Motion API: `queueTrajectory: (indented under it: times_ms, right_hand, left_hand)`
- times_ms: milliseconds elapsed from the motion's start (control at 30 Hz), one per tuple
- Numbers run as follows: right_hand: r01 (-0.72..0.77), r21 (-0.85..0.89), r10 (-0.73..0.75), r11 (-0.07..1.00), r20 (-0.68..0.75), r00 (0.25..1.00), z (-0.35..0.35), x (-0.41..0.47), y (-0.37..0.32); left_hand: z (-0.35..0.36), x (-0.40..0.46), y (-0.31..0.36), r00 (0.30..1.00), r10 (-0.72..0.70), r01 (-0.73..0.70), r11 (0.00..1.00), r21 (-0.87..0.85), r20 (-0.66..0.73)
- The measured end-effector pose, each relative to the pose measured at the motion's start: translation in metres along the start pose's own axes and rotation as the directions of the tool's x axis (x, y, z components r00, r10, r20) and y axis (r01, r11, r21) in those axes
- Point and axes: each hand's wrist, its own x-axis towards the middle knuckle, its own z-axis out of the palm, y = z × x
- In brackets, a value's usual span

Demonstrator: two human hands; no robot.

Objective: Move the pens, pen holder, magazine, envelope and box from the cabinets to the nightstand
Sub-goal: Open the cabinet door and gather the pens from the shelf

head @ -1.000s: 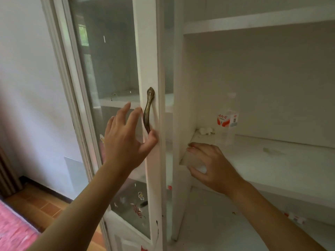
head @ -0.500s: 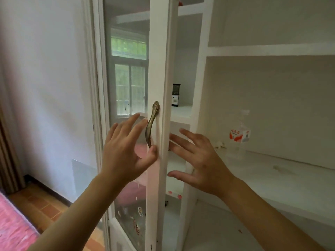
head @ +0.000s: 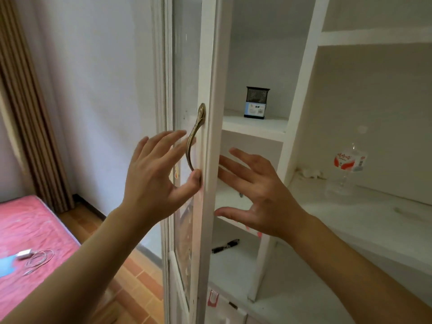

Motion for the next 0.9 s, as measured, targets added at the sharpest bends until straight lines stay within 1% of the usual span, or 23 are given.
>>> queueTrajectory:
  times_ms: [167,300,400,600,767,900]
  right_hand:
    - [0.031,0.052,-0.03,0.998,-0.022,0.999,0.014,0.018,-0.017]
    - [0.062,0.126,-0.056,0.99,-0.053,0.997,0.028,0.029,-0.031]
    - [0.078,0.185,-0.066,0.98,-0.069,0.995,0.039,0.04,-0.045]
    - [0.1,0.225,-0.093,0.969,-0.043,0.995,0.056,0.063,-0.064]
    - [0.096,0.239,-0.114,0.966,0.061,0.992,0.073,0.077,-0.083]
    - [0.066,0.283,-0.109,0.957,0.14,0.984,0.09,0.083,-0.096]
  left_hand:
    - [-0.027,-0.022,-0.012,0.995,-0.017,0.009,0.997,0.077,0.099]
    - [-0.044,-0.055,-0.025,0.981,0.024,-0.053,0.988,0.145,0.195]
    - [-0.055,-0.078,-0.033,0.969,-0.009,-0.031,0.987,0.156,0.249]
    - [-0.075,-0.104,-0.047,0.969,-0.064,0.01,0.975,0.222,0.239]
    - [-0.093,-0.123,-0.061,0.973,-0.11,0.052,0.96,0.275,0.202]
    - [-0.101,-0.141,-0.07,0.962,-0.168,0.097,0.947,0.305,0.217]
